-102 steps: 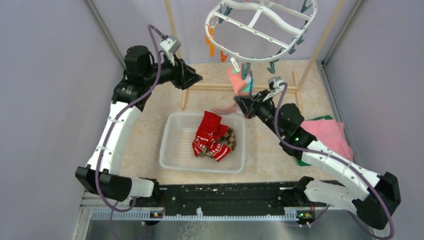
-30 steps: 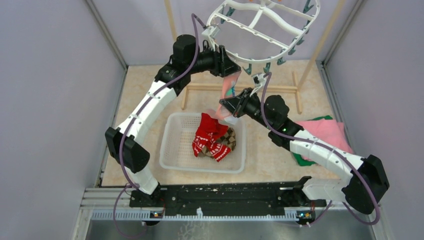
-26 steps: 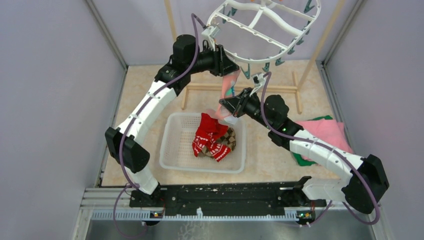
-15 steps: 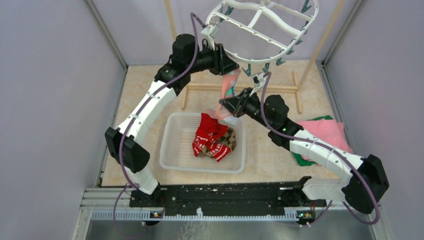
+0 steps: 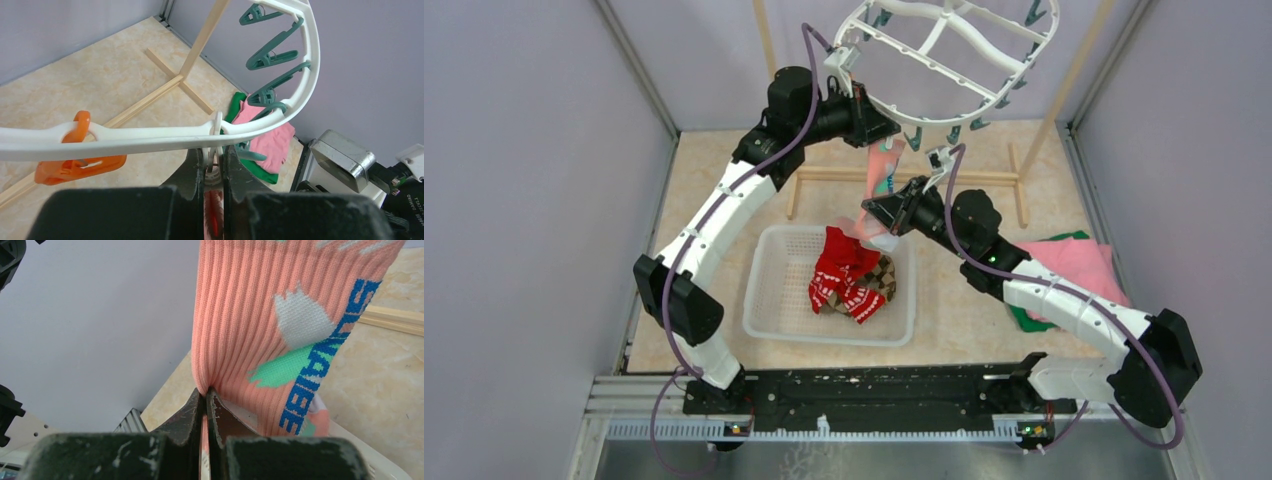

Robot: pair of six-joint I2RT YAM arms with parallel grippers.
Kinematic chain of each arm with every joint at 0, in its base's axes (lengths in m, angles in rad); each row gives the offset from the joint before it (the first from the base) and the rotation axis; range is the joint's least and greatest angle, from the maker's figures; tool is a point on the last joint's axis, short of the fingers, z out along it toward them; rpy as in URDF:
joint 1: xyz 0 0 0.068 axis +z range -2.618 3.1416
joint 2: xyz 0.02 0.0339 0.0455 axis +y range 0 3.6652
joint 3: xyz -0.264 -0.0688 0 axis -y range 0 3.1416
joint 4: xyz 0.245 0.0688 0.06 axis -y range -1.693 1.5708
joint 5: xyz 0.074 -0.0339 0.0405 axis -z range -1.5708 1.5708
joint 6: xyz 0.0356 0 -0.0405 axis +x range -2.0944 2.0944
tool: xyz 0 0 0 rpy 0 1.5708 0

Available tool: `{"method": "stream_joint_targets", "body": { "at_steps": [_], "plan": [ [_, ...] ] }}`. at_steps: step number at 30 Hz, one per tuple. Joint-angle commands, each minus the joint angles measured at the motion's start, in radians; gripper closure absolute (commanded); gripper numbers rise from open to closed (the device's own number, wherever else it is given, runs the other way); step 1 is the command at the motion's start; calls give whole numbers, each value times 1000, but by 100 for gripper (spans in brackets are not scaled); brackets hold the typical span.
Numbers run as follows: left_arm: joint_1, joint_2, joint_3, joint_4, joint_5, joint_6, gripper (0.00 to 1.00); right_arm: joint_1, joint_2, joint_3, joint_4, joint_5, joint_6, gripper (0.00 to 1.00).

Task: Remove the socks clipped to the hanger

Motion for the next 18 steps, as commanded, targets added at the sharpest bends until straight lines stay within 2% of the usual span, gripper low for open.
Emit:
{"method": "stream_joint_targets", "body": {
  "at_steps": [1, 8, 13, 18],
  "plan": [
    [1, -18, 39, 44, -7, -3, 100, 4, -32, 18, 2, -8, -6, 100],
    [4, -23, 46, 32, -17, 20, 100, 5, -157, -37, -152, -12, -25, 100],
    [5, -36, 35, 13, -27, 45, 99, 5, -326, -143, -286, 3, -20, 100],
    [7, -63, 10, -38, -40, 83, 68, 4, -424, -158, -426, 15, -19, 100]
  ]
}}
